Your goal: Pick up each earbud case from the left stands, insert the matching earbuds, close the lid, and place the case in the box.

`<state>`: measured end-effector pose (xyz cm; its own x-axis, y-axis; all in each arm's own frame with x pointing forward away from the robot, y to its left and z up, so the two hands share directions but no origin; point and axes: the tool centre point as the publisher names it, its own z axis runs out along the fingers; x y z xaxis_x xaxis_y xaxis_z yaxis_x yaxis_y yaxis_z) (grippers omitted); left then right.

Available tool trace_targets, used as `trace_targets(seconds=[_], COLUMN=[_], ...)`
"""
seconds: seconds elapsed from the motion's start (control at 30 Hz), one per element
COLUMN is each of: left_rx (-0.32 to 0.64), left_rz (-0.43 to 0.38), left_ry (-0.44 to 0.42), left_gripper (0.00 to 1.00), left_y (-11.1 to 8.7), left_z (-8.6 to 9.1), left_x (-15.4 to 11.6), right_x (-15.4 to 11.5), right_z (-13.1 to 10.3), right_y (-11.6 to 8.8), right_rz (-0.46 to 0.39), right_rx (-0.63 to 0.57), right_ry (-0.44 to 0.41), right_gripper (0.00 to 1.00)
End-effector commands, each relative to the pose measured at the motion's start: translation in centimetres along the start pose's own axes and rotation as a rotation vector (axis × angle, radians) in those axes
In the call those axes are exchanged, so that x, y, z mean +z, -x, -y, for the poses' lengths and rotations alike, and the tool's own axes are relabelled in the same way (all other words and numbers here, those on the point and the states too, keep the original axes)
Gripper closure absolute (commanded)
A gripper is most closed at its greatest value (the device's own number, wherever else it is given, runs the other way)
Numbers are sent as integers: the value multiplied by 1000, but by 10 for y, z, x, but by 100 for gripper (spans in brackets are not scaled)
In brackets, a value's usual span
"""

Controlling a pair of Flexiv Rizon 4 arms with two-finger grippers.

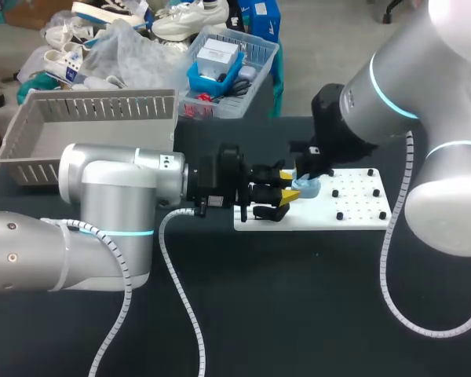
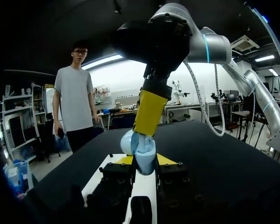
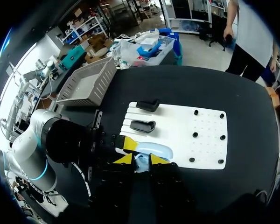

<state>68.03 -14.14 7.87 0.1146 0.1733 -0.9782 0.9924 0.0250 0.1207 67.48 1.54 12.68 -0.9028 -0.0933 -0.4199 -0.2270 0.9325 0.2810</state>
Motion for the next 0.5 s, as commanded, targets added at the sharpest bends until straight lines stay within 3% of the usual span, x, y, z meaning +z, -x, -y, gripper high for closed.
trace_targets(seconds=[0.03,0.5], left_rx=[2,2], left_rz=[1,1], left_ry=[4,4], left_gripper=[100,100], left_y=[1,1], left_z=[1,1], left_x=[1,1], right_x=[4,7], right_z=[0,-1], right_y=[0,-2], right_rz=[6,4], right_rx=[2,6], right_ry=[0,4], right_gripper=[100,100])
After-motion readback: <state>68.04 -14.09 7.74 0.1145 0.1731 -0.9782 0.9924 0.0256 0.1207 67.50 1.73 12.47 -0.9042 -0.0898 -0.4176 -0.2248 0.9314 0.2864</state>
